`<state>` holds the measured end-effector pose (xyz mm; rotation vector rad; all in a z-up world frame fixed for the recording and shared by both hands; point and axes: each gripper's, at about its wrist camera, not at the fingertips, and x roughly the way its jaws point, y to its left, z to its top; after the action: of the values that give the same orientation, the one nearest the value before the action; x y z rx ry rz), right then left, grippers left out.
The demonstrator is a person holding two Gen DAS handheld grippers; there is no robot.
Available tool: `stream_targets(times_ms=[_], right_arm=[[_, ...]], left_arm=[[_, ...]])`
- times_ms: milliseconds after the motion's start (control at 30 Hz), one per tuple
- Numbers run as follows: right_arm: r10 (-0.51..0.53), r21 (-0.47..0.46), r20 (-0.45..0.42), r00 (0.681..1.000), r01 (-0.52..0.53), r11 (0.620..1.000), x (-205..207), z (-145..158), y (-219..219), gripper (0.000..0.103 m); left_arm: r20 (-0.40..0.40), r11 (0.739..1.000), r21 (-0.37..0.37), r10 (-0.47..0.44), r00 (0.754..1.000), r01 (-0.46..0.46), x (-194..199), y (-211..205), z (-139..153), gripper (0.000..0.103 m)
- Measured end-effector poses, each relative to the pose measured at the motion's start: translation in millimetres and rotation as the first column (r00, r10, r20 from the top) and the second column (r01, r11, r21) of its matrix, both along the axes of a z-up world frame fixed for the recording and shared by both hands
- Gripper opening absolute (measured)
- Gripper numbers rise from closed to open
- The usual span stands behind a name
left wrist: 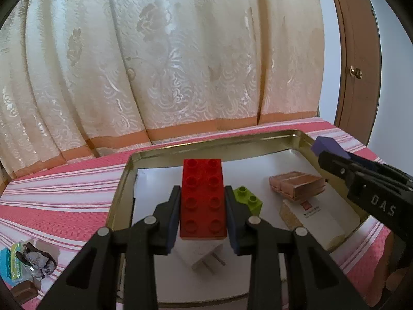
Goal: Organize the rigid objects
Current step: 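Carry the red brick and purple cube with both grippers over the tin, then lower both blocks into the tin and open both grippers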
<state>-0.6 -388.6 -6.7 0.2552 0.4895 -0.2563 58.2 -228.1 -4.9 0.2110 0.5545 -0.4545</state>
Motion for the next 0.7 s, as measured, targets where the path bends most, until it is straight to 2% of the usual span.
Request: stream_targets(times_ms=[167,367,533,567,600,633,667,700], right_arm=[[-0.001,0.019,-0.062,0.998,0.002,1.0,8.1,-11.0,0.4,0.043],[0.009,0.005,-0.062,0.998,-0.009,1.0,8.4,-11.3,5.0,0.043],[0.054,0.039,-0.041,0.998,-0.052,0.998,9.7,-10.4,7.0,0.044],[0.05,0.043,-0.03,0.998,-0.049,0.998,8.3,-9.5,8.2,0.046],[0.046,0.044,-0.017,0.999,-0.045,0.998,7.1,-8.2,9.1,0.058],[0.036,0.043,-0.004,0.999,-0.036,0.998,5.2,-6.8,9.3,0.067],[0.018,0.039,0.018,1.0,-0.018,0.999,2.1,-4.7,8.9,0.08],[0.004,0.035,0.04,0.999,-0.005,0.999,-0.7,-2.7,8.6,0.083]], left_arm=[[-0.037,1.0,0.022,0.011,0.999,-0.011,6.9,-4.3,-4.5,0.031],[-0.056,0.999,0.051,0.018,0.998,-0.016,10.3,-8.3,-8.4,0.031],[-0.046,0.997,0.073,0.029,0.998,-0.026,9.9,-12.8,-9.0,0.033],[-0.04,0.997,0.076,0.034,0.999,-0.031,9.0,-13.0,-8.5,0.045],[-0.025,0.996,0.075,0.04,0.999,-0.038,6.6,-12.0,-7.1,0.07],[-0.007,0.996,0.072,0.048,0.999,-0.048,4.3,-10.4,-5.5,0.083],[0.023,0.996,0.063,0.061,0.998,-0.062,0.0,-8.0,-2.7,0.101],[0.063,0.996,0.044,0.069,0.996,-0.072,-6.5,-4.5,1.2,0.102]])
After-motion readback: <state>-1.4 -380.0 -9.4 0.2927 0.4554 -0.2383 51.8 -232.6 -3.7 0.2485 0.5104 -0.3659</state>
